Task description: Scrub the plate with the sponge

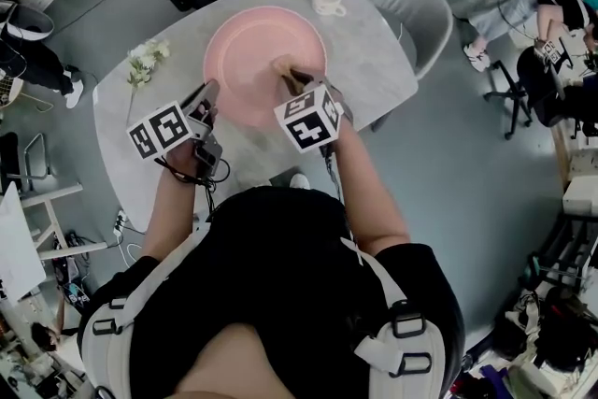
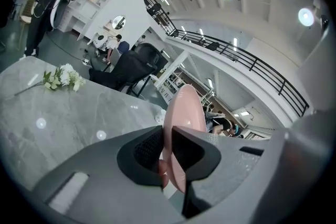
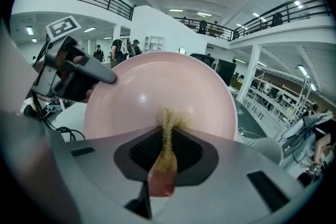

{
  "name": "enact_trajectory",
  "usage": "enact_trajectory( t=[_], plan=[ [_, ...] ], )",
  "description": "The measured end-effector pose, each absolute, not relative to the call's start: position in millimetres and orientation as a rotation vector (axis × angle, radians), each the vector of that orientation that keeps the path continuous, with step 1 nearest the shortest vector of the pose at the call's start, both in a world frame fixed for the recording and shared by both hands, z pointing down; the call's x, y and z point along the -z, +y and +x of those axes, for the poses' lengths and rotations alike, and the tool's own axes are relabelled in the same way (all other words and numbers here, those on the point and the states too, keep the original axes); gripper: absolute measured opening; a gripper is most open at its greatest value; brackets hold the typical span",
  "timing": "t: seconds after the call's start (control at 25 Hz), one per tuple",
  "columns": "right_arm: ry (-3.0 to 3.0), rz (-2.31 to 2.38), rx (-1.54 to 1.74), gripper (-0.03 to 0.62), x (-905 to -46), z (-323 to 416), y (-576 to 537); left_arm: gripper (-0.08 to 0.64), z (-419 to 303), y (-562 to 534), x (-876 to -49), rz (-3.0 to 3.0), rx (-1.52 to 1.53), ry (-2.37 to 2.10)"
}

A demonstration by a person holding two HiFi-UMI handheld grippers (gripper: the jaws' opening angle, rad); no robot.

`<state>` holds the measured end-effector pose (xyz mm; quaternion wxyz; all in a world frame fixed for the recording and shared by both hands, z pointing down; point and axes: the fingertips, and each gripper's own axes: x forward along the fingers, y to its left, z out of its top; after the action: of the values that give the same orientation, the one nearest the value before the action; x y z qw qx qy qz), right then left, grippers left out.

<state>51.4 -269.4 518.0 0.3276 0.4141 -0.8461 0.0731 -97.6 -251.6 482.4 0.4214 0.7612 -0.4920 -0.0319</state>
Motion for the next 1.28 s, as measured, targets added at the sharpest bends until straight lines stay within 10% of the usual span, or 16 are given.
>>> enact_trajectory(
  t=[0.56,1.28],
  plan=[
    [-2.277,0.803,-0.211,0.053,-545,-24,-213,0.044,-105,-252,-509,1.813,0.048,-1.248],
    [-2.399,1.468,-0.298,0.053,-459,92,-251,0.044,-146,-248,-649,1.46,-0.037,-1.268]
  ],
)
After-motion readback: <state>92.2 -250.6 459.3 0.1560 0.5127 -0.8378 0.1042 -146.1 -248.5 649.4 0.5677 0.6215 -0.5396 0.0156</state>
